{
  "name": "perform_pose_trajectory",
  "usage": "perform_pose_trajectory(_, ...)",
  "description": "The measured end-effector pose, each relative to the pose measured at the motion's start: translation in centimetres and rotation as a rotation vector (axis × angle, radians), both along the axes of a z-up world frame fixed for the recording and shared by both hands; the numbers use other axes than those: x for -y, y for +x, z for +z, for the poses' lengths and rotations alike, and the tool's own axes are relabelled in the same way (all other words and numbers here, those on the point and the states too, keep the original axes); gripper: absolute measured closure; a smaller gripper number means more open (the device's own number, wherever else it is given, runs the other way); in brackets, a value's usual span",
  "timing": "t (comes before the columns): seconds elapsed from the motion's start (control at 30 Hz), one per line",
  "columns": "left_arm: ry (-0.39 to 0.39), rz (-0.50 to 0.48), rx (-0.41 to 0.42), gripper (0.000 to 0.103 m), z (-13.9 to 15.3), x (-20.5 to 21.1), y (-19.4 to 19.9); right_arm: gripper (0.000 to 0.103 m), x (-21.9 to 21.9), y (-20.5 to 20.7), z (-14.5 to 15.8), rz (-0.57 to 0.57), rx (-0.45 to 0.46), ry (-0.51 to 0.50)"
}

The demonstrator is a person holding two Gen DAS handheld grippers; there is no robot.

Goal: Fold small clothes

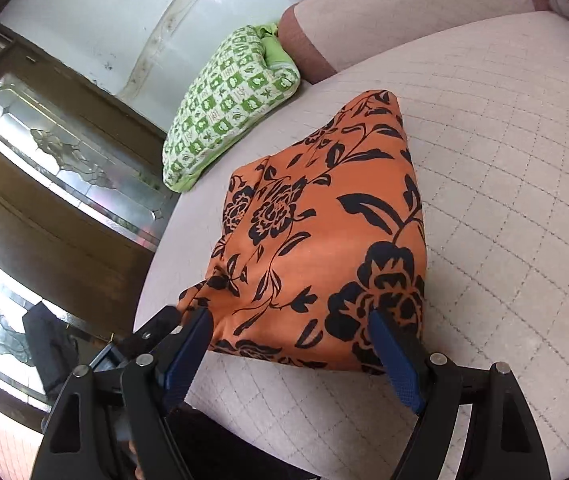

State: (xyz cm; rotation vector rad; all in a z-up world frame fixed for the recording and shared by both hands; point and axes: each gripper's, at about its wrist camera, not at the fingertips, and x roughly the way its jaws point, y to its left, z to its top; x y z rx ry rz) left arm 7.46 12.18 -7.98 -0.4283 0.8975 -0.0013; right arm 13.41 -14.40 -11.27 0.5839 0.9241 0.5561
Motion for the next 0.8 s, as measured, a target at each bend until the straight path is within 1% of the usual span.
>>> perform_pose_trajectory(0.03,-0.024,-0.006,-0.025,0.038,-0.6,0.1,0.5,0.02,0.4,-0.3,0.3,0.002,0.003,0.003)
perform_pose_trajectory(0.07,-0.033,-0.021,-0.06,0.084,-1.2,0.1,1.1,0.02,0.4,-0.3,0.3,0.004,0.007,0.006)
perform_pose_trajectory(0.1,-0.06,-0.04,-0.089,0.092,-1.8,0.0,1.7,0.02,0.3,-0.2,0.5,0.012,0.012,0.007)
perform_pose_trajectory(0.17,-0.119,-0.008,-0.089,0.092,-2.1,-0.8,1.9,0.02,1.1,-0.8,0.5,0.019,0.017,0.011)
perform_pose_trajectory(0.2,-0.13,0.002,-0.075,0.093,-1.8,-1.1,1.7,0.02,1.2,-0.8,0.4,0.02,0.017,0.013)
perform_pose_trajectory(0.23,-0.126,0.014,-0.047,0.093,-1.2,-1.2,1.2,0.02,1.4,-0.9,0.4,0.019,0.015,0.016)
perform_pose_trajectory(0.27,-0.091,0.032,-0.002,0.093,-0.2,-1.2,0.3,0.02,1.6,-0.9,0.4,0.017,0.014,0.022)
perform_pose_trajectory(0.3,-0.07,0.045,0.015,0.093,0.1,-1.0,-0.2,0.02,2.0,-1.0,0.5,0.011,0.018,0.029)
perform_pose_trajectory(0.33,-0.07,0.084,-0.002,0.093,-0.7,-1.2,-0.7,0.02,2.2,-1.0,0.5,0.008,0.021,0.03)
perform_pose_trajectory(0.37,-0.084,0.112,-0.042,0.093,-1.9,-1.5,-0.7,0.02,2.3,-1.0,0.3,0.007,0.018,0.028)
perform_pose_trajectory(0.4,-0.119,0.119,-0.134,0.092,-4.3,-1.8,-0.1,0.02,2.4,-0.9,0.0,0.007,0.009,0.022)
perform_pose_trajectory(0.43,-0.163,0.097,-0.169,0.09,-5.4,-1.9,0.3,0.02,2.6,-0.8,-0.3,0.005,0.001,0.019)
perform_pose_trajectory(0.47,-0.156,0.096,-0.148,0.09,-4.8,-2.0,0.2,0.02,2.7,-0.6,-0.6,0.001,-0.014,0.018)
perform_pose_trajectory(0.5,-0.149,0.086,-0.118,0.089,-3.6,-1.8,0.2,0.02,2.9,-0.5,-0.7,0.0,-0.025,0.025)
perform_pose_trajectory(0.53,-0.128,0.081,-0.106,0.081,-3.0,-1.6,0.2,0.02,3.1,-0.5,-0.7,-0.001,-0.022,0.03)
perform_pose_trajectory(0.57,-0.091,0.072,-0.097,0.072,-2.2,-1.3,0.2,0.02,3.2,-0.5,-0.5,-0.006,-0.012,0.029)
perform_pose_trajectory(0.6,-0.061,0.075,-0.088,0.069,-1.6,-1.2,0.1,0.02,3.2,-0.4,-0.3,-0.006,-0.007,0.03)
perform_pose_trajectory(0.63,-0.055,0.089,-0.078,0.067,-1.1,-1.5,-0.2,0.02,3.1,-0.2,0.0,0.001,-0.001,0.037)
perform_pose_trajectory(0.7,-0.028,0.132,-0.047,0.066,0.5,-2.4,-1.0,0.02,3.0,0.0,0.8,0.015,0.022,0.031)
perform_pose_trajectory(0.77,0.026,0.15,0.009,0.066,2.4,-2.6,-1.2,0.02,3.2,0.3,1.3,0.015,0.036,0.031)
perform_pose_trajectory(0.8,0.051,0.138,0.045,0.066,3.5,-2.5,-1.1,0.02,3.6,0.5,1.4,0.009,0.035,0.04)
